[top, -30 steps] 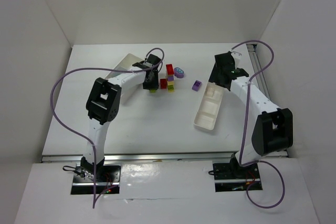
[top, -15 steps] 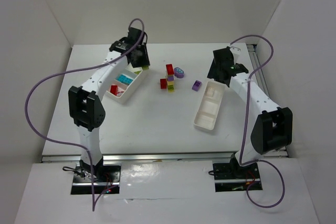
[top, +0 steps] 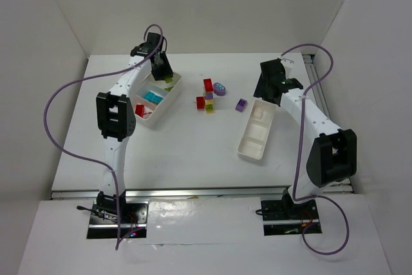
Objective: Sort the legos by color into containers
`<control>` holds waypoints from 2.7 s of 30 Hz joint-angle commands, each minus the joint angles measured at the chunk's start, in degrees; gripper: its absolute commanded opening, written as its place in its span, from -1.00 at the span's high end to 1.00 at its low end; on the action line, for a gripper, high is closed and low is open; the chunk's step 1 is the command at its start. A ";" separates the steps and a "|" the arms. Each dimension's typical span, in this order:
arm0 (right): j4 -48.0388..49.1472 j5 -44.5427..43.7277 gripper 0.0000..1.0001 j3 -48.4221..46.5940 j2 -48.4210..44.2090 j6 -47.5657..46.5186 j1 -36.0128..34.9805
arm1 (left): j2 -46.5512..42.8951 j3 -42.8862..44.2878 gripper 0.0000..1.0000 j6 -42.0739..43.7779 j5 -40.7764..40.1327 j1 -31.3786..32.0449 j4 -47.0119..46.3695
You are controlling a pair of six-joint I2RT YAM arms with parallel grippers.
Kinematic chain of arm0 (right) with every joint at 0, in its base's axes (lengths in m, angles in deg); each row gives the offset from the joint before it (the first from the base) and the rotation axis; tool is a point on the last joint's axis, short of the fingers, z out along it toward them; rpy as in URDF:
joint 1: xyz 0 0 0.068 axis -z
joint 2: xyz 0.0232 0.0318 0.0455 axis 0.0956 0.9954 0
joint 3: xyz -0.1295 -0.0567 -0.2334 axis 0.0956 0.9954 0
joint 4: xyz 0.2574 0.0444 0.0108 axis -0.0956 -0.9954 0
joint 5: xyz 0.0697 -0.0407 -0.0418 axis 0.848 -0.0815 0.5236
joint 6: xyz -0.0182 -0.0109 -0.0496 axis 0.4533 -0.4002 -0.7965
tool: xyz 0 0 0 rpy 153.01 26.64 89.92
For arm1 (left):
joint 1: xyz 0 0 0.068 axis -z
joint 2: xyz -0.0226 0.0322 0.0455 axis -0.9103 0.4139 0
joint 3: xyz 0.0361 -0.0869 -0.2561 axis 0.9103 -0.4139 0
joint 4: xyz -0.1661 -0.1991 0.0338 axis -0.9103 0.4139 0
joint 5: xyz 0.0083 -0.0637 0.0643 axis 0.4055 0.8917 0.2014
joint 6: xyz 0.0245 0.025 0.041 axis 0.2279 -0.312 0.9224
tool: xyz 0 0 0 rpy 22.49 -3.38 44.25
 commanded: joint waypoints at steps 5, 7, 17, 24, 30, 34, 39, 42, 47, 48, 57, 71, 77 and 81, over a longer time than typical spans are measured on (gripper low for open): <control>-0.39 -1.63 -0.52 -2.16 0.75 -0.22 0.13 | -1.87 -0.16 -0.59 -0.12 3.03 -0.70 -2.14; -0.39 -1.10 -0.52 -2.16 0.75 -0.22 0.13 | -2.66 -0.69 -0.59 0.40 4.26 -0.70 -2.15; 0.74 4.51 -0.55 -5.41 1.98 -3.73 -2.77 | -14.43 -5.88 -0.40 5.06 9.98 4.22 -4.25; 3.65 16.03 -0.91 -7.88 4.35 -7.59 -4.96 | -14.45 -2.29 -0.54 5.68 12.44 9.67 -1.00; 3.91 15.16 -0.98 -9.55 4.97 -7.08 -6.19 | -9.18 2.65 -0.57 4.54 11.57 12.92 2.68; 3.39 12.79 -0.98 -8.14 3.83 -6.02 -5.67 | -4.79 7.20 -0.59 3.93 8.16 15.47 3.56; 3.38 10.15 -0.98 -5.51 1.36 -4.18 -4.53 | -2.23 8.98 -0.61 4.62 4.28 17.93 3.57; 3.39 9.53 -0.98 -4.80 -0.04 -3.56 -3.47 | -1.09 8.98 -0.53 4.62 1.90 19.17 4.18; 3.39 8.92 -0.98 -4.27 -0.57 -3.03 -2.41 | 0.05 9.06 -0.37 5.15 0.14 19.69 4.18; 3.39 8.92 -0.98 -4.27 -0.57 -3.03 -2.41 | 0.05 9.06 -0.33 5.15 -0.38 19.69 4.18; 3.39 9.44 -0.98 -3.13 -0.57 -3.03 -1.89 | 1.11 9.06 -0.27 5.68 -1.97 19.69 4.71; 4.44 9.97 -0.98 -2.60 -0.04 -3.56 -1.89 | -0.12 8.54 0.30 6.73 -3.11 20.75 5.33; 4.44 10.50 -0.98 -2.60 -0.57 -4.08 -1.89 | -6.44 4.59 0.87 7.35 6.36 17.85 3.93; 4.44 15.31 -0.98 -3.65 -0.57 -5.40 -1.89 | -11.19 -1.65 1.00 8.49 20.06 12.76 1.02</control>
